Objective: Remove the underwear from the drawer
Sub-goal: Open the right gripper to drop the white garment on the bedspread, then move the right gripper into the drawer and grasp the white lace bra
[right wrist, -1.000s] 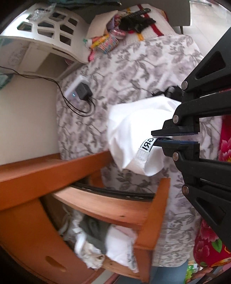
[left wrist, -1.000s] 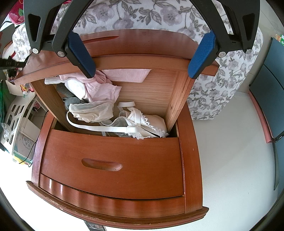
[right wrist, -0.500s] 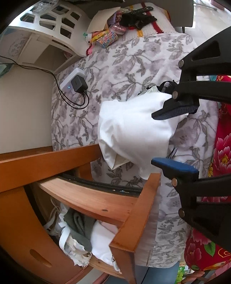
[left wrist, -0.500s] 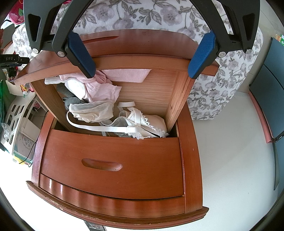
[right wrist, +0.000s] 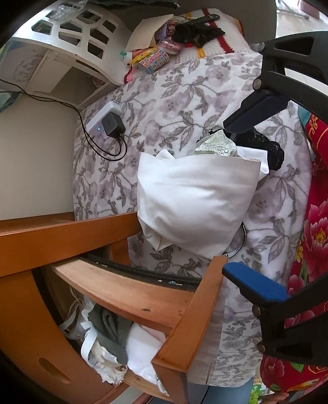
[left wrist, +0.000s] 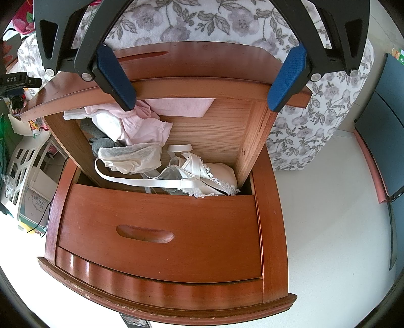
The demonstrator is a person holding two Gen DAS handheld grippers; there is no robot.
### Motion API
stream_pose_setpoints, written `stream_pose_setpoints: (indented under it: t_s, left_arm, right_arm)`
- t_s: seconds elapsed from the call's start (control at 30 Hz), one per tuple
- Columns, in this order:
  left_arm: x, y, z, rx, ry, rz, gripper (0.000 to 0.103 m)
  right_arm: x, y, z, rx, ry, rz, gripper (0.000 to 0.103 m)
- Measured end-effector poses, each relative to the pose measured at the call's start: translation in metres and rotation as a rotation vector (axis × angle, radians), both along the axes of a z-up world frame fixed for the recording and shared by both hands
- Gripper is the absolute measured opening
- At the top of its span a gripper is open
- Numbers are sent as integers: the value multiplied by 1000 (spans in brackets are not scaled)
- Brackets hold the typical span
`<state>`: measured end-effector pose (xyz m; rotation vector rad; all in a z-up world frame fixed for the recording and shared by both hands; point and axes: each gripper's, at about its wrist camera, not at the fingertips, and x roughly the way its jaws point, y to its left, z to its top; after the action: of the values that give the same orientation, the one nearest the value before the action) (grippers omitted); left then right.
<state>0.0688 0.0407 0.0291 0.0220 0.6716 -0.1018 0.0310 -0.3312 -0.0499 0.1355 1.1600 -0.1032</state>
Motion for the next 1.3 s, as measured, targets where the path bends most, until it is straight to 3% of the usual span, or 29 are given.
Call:
stream_pose_setpoints:
  t_s: [0.37,0.7,1.0,1.3]
  left_arm:
    - [0,0,0,0,0,0,103]
    - [0,0,0,0,0,0,103]
    - [0,0,0,1,-1,2,103]
    - [0,6,0,0,0,35,103]
  right_arm:
    - [-4,-12,10,-23,-45,-54,103]
    - [-5,-17,60,-8,-179,-81,103]
    - [-1,29,144,9,-384,54,103]
    - [18,114,179,-20,-423,277,103]
